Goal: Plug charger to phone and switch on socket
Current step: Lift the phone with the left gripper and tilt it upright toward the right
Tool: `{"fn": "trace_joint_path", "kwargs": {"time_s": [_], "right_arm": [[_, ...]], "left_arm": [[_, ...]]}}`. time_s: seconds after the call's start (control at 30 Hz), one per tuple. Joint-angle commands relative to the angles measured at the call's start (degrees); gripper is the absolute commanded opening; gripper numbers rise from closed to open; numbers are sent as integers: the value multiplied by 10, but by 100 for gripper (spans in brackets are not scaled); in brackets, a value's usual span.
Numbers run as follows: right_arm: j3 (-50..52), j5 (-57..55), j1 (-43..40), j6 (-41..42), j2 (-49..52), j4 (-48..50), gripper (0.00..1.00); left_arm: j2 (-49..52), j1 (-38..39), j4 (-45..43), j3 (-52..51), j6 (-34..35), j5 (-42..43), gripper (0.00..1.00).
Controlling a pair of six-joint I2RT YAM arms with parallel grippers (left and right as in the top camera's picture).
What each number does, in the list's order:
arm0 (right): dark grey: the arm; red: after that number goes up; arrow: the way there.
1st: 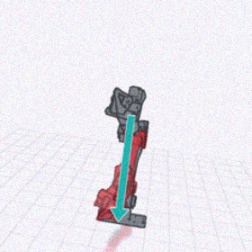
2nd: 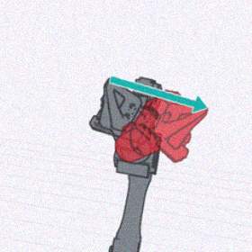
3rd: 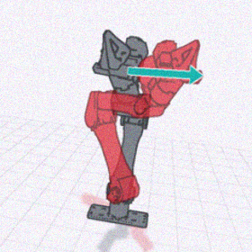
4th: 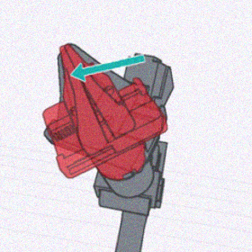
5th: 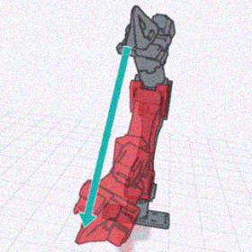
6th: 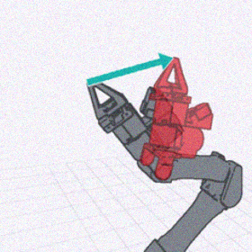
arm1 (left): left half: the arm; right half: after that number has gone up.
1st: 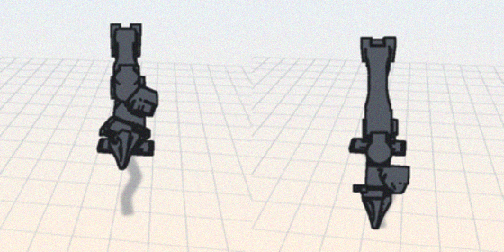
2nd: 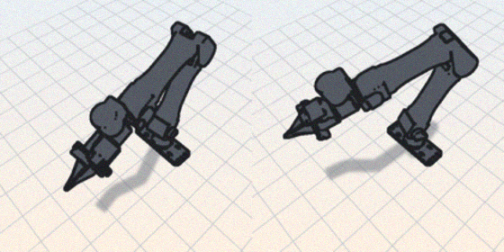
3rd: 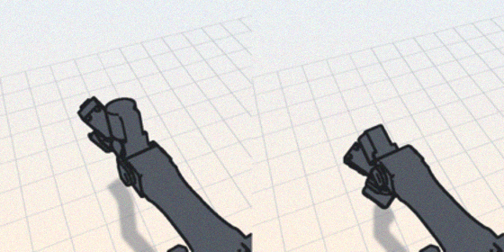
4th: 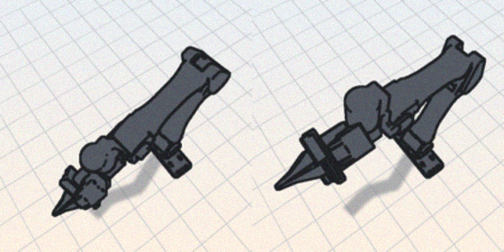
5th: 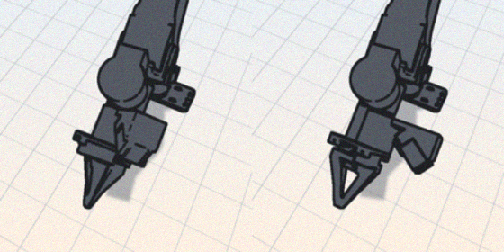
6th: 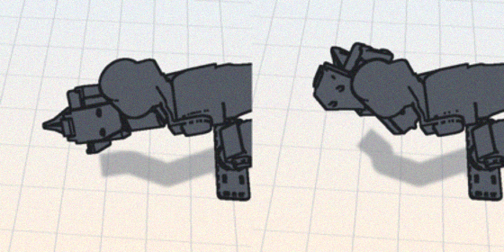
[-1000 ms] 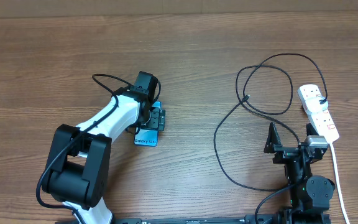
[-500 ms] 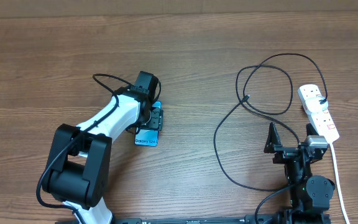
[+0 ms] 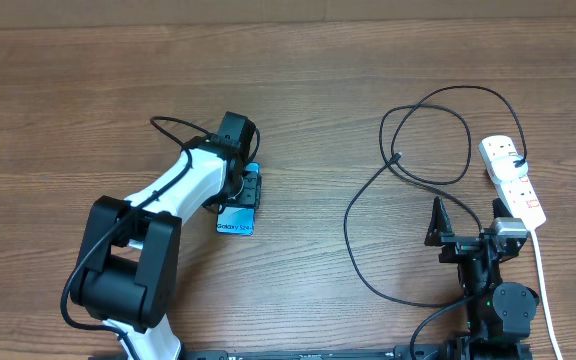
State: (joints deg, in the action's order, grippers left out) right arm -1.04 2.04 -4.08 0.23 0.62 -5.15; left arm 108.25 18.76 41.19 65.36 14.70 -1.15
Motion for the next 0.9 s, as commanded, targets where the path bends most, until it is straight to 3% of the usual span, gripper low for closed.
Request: {"fn": "trace_joint_path", "kwargs": {"time_s": [0.0,0.87], "right_arm": [[5,-7,3,-1,-5,3,100],[5,-7,3,-1,-5,3,100]], "left_arm": [[52,-4,20,-3,8,33,63],[52,-5,150,115,23,214,58]]}}
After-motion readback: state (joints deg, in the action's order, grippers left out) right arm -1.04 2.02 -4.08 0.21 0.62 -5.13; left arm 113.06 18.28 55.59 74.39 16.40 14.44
